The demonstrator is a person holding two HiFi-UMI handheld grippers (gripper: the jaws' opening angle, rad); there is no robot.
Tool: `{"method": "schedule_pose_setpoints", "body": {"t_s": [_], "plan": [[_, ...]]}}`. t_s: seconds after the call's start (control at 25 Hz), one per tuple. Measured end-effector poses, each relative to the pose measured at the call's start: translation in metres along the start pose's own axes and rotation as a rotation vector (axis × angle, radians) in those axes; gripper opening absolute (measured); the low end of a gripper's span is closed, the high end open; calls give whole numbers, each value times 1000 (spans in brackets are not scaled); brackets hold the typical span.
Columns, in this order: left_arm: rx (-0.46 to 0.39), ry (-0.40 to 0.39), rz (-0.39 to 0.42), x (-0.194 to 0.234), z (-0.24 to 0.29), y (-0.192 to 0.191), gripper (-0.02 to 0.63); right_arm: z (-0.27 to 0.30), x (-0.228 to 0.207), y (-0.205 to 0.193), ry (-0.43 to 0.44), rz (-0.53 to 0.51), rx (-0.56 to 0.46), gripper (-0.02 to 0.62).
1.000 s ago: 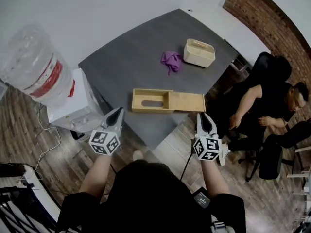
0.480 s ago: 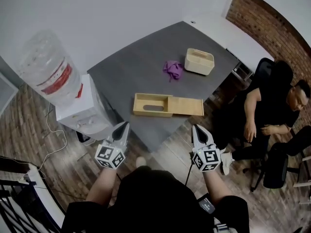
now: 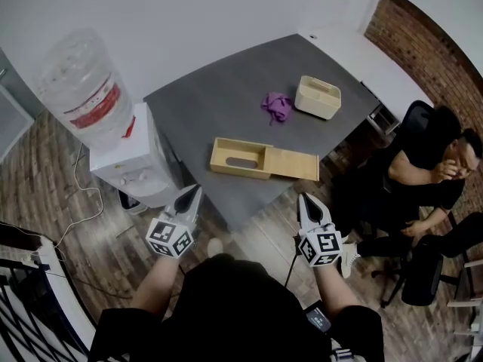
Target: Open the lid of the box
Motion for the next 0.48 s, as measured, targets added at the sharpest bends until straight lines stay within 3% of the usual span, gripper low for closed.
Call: {"method": "schedule_pose_setpoints", "body": {"t_s": [0.48], "plan": [[6, 5, -7, 8, 3, -1, 0, 17, 4, 2, 36, -10, 4, 0]]}}
Point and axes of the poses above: the fingertips, and each gripper's own axes: z forward along the fingers, x to its left, y out of its top, the point moved 1 cm from there along -z, backward along the fingers, and after that the axes turned 2 degrees about -z, right-handed, at the moved point
